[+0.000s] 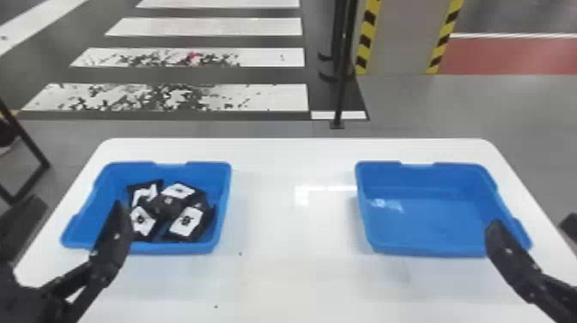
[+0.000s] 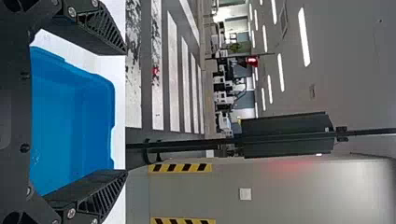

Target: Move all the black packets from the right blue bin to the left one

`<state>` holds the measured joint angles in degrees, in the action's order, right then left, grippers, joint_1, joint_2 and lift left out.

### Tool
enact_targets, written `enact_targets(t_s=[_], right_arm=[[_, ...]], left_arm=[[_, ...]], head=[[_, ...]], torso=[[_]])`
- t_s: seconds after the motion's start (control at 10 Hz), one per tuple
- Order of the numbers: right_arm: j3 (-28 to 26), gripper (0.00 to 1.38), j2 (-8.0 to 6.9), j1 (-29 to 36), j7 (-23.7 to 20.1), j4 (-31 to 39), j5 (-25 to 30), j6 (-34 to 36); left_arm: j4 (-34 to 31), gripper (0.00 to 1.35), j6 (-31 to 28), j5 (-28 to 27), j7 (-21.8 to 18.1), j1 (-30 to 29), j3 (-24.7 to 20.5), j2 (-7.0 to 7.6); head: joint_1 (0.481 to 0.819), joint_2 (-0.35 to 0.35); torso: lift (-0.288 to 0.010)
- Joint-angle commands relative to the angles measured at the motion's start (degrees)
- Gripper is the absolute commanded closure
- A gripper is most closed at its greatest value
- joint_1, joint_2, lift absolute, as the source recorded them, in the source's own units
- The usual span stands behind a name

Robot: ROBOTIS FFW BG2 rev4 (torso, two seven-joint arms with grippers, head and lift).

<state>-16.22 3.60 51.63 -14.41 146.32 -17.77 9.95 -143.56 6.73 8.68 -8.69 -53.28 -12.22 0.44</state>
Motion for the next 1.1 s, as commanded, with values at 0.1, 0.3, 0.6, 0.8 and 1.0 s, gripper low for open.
enact_targets(t_s=[0.1, 0.3, 0.6, 0.8, 1.0], right_arm=[[-0.01, 0.13, 0.00, 0.12, 0.09, -0.01, 0.06, -0.53], [-0.12, 0.13, -0.26, -0.02, 0.09, -0.29, 0.40, -1.51], [-0.12, 0.13, -0.44, -0.30, 0.09, -1.13, 0.29, -2.07], [-0.12, 0.13, -0.44, -0.73, 0.09, -1.41, 0.63, -2.64], [-0.01, 0.13, -0.44, -0.73, 0.09, -1.55, 0.63, -2.78]], left_arm=[[-0.22, 0.20, 0.30, -0.56, -0.02, 0.13, 0.00, 0.00], [-0.36, 0.20, 0.44, -1.14, -0.02, 0.27, 0.11, 0.00], [-0.36, 0.20, 1.00, -1.25, -0.02, 0.27, -0.12, 0.00], [-0.50, 0.20, 0.72, -1.25, -0.02, 0.41, 0.11, 0.18], [-0.93, 0.20, 0.58, -1.25, -0.02, 0.41, 0.45, 0.53]], head=[[0.695, 0.016], [0.695, 0.012], [0.695, 0.006], [0.695, 0.005], [0.695, -0.001]], torso=[[-0.140], [-0.140], [-0.140], [-0.140], [-0.140]])
